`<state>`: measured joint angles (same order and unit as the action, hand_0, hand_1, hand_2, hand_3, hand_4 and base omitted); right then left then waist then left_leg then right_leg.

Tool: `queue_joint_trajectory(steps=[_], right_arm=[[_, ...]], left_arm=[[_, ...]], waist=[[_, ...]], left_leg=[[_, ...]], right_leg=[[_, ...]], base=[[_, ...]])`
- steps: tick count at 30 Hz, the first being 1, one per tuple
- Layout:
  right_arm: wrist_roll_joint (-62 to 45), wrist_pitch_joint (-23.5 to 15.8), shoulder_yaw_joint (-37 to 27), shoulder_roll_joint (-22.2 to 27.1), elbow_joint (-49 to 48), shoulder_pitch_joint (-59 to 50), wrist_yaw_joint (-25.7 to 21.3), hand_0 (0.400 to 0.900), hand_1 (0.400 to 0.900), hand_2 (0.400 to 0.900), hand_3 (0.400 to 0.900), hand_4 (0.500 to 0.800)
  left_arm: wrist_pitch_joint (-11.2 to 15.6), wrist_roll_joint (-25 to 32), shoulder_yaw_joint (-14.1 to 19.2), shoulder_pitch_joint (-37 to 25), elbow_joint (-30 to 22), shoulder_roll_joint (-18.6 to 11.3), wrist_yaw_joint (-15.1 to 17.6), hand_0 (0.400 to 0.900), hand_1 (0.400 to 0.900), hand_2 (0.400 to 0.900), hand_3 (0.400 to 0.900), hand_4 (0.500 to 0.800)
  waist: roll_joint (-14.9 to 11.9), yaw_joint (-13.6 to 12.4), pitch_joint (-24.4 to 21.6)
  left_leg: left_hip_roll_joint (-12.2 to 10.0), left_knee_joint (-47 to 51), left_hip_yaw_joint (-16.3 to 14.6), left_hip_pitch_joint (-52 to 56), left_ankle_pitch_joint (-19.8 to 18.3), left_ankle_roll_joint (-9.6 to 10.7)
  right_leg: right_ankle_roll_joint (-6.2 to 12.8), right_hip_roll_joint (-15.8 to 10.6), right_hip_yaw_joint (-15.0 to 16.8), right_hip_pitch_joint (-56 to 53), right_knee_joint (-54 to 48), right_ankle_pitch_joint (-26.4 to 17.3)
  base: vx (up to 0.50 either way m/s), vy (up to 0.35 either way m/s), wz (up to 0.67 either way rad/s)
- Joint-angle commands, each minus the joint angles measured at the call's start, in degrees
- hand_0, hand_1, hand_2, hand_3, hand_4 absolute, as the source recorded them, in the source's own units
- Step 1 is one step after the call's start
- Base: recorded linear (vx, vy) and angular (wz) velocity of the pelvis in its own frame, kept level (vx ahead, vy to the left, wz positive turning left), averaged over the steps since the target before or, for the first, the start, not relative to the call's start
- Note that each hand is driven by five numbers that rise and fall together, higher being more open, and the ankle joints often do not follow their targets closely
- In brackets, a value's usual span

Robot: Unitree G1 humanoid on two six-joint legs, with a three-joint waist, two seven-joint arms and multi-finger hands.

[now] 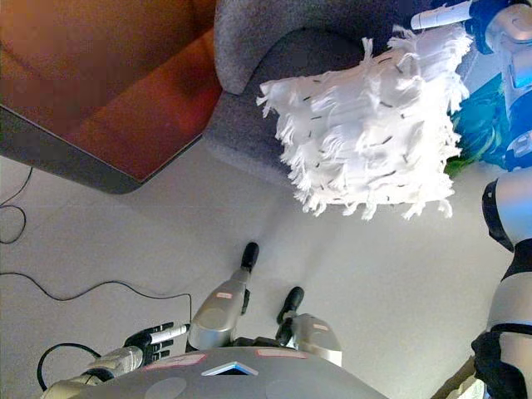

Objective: Pick up the pillow and put it on the sofa.

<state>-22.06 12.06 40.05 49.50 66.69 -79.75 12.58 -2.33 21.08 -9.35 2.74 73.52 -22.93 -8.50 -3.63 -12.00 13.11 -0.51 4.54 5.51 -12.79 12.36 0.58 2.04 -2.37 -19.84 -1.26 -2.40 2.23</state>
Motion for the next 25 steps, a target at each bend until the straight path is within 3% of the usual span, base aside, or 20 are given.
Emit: queue_joint_trajectory(steps=[1, 12, 18, 25], right_arm=[[3.8, -4.0, 1.6, 7.2, -0.1, -9.8, -1.0, 0.900, 0.900, 0.900, 0.900, 0.800], [5.7, -1.1, 1.5, 8.6, 1.5, -8.8, -1.9, 0.900, 0.900, 0.900, 0.900, 0.800], [5.7, 1.5, 0.6, 11.5, 3.0, -8.1, -5.4, 0.900, 0.900, 0.900, 0.900, 0.800], [1.2, 3.3, -2.2, 17.4, 3.9, -4.8, -1.6, 0.900, 0.900, 0.900, 0.900, 0.800]], left_arm=[[-1.2, -0.8, -2.8, 3.4, 0.9, -4.5, -0.5, 0.900, 0.900, 0.900, 0.900, 0.800], [-1.3, -1.5, -2.3, 3.7, 1.7, -5.2, -0.5, 0.900, 0.900, 0.900, 0.900, 0.800], [-0.6, -2.2, -1.9, 3.7, 2.0, -5.2, 0.2, 0.900, 0.900, 0.900, 0.900, 0.800], [0.2, -2.9, -1.1, 3.8, 2.8, -5.1, -0.5, 0.900, 0.900, 0.900, 0.900, 0.800]], waist=[[-1.6, -1.9, -2.5], [-2.3, -1.4, -3.4], [-2.8, -0.3, -4.6], [-2.9, 1.6, -6.9]], left_leg=[[-0.9, 0.5, -2.3, 6.3, -6.8, 1.1], [-1.5, 0.5, -2.8, 7.9, -7.3, 1.3], [-1.8, 0.5, -3.6, 8.7, -7.7, 1.5], [-1.9, 0.5, -4.5, 10.0, -8.0, 1.6]], right_leg=[[4.03, -4.9, 1.1, 3.1, 3.0, -4.9], [3.94, -4.4, 1.7, 1.7, 2.7, -4.7], [3.96, -4.0, 2.5, 1.1, 2.1, -4.8], [3.99, -3.8, 3.6, 0.5, 1.9, -5.0]], base=[[0.03, -0.007, 0.03], [0.02, -0.009, 0.00], [0.00, -0.025, -0.10], [0.00, -0.017, -0.12]])
